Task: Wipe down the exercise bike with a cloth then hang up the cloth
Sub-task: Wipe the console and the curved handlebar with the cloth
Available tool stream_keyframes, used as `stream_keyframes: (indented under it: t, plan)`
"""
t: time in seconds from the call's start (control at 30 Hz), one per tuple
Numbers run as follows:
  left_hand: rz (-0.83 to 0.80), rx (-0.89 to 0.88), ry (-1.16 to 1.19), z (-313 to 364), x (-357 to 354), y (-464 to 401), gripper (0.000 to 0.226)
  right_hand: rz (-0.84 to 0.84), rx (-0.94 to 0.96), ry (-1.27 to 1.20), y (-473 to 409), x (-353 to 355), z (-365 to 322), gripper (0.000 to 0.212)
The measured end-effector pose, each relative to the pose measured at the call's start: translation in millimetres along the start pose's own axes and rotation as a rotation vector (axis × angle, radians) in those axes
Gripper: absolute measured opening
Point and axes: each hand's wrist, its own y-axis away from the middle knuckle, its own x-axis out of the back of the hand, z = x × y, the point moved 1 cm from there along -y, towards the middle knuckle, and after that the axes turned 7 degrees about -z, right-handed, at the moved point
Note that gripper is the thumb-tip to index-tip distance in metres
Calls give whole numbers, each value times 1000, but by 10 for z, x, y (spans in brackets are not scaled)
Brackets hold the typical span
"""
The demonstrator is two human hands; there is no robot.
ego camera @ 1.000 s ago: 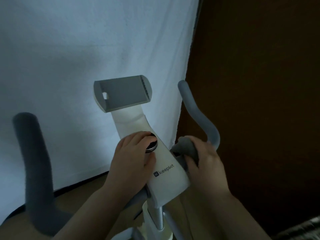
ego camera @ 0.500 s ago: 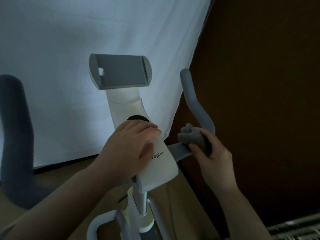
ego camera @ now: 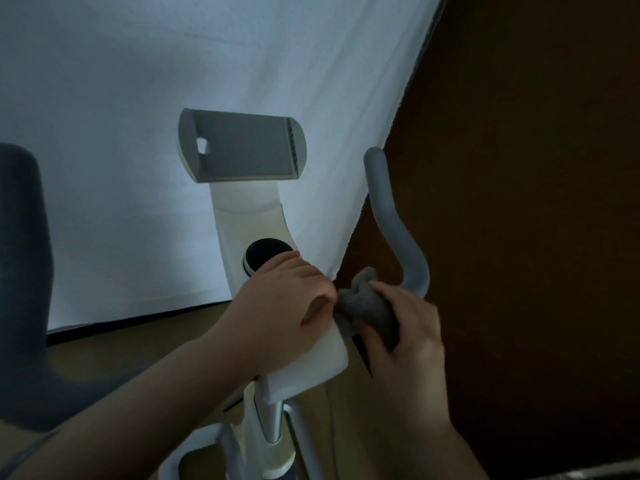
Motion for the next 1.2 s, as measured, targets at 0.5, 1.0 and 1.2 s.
stream_keyframes:
  t: [0.5, 1.0, 1.2]
  plan:
    - [52, -34, -47, 10, -2, -21, 34, 86, -192, -61, 77, -41, -72, 50]
    - [122, -22, 27, 75, 52, -15, 30, 246, -469, -471, 45, -55, 113, 47]
    - [124, -33, 25, 90, 64, 0, 27, 119, -663, -846, 290, -146, -240, 33]
